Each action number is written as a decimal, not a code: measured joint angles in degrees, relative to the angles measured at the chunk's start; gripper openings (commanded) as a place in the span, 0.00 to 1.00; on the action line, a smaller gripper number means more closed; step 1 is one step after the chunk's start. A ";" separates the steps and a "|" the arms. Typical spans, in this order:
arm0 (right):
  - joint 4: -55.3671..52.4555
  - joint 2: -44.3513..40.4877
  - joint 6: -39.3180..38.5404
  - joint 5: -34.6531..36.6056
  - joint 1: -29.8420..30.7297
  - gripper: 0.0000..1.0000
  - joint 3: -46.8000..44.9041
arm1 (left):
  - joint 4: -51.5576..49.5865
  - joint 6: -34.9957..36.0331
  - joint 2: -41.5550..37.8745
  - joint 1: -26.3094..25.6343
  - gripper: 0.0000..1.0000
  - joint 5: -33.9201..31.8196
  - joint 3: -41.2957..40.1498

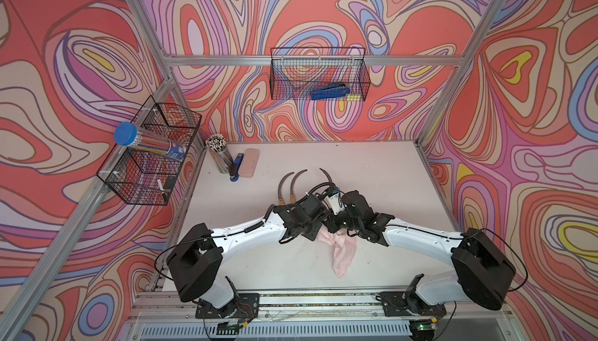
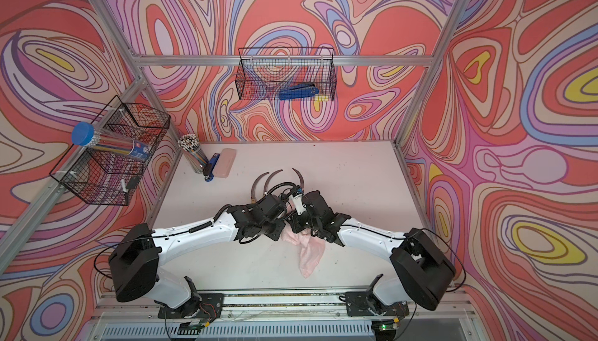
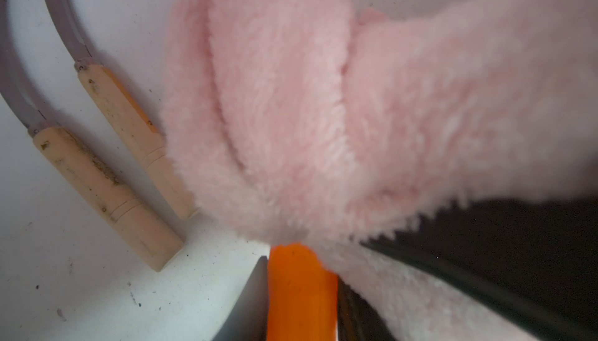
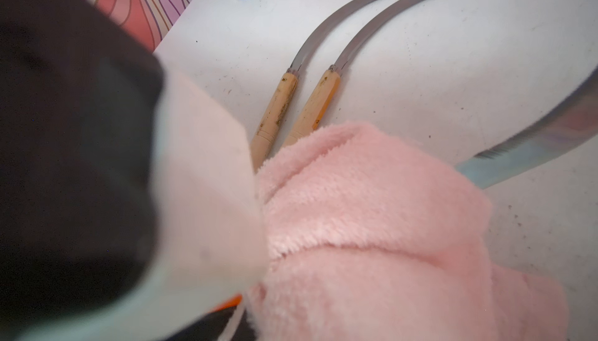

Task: Wipe small sickles with rags
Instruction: Wipe the small sickle.

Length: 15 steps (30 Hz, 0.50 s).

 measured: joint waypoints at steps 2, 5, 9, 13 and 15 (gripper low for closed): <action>-0.17 0.59 1.20 3.19 1.22 0.00 0.50 | -0.13 -1.09 0.00 0.00 0.00 0.07 0.00; -0.22 1.68 2.93 7.41 2.86 0.00 1.53 | -0.37 -2.40 0.00 0.00 0.00 -0.66 0.02; -0.61 3.19 3.72 11.08 3.78 0.00 2.78 | -0.50 -2.80 0.00 -0.07 0.00 -0.81 0.02; -1.01 4.74 3.50 13.88 4.26 0.00 3.96 | -0.31 -2.73 -0.09 -0.57 0.00 -0.85 -0.28; -1.01 5.22 3.19 14.16 4.00 0.00 4.11 | 0.28 -2.49 -0.61 -0.63 0.00 -0.59 -1.22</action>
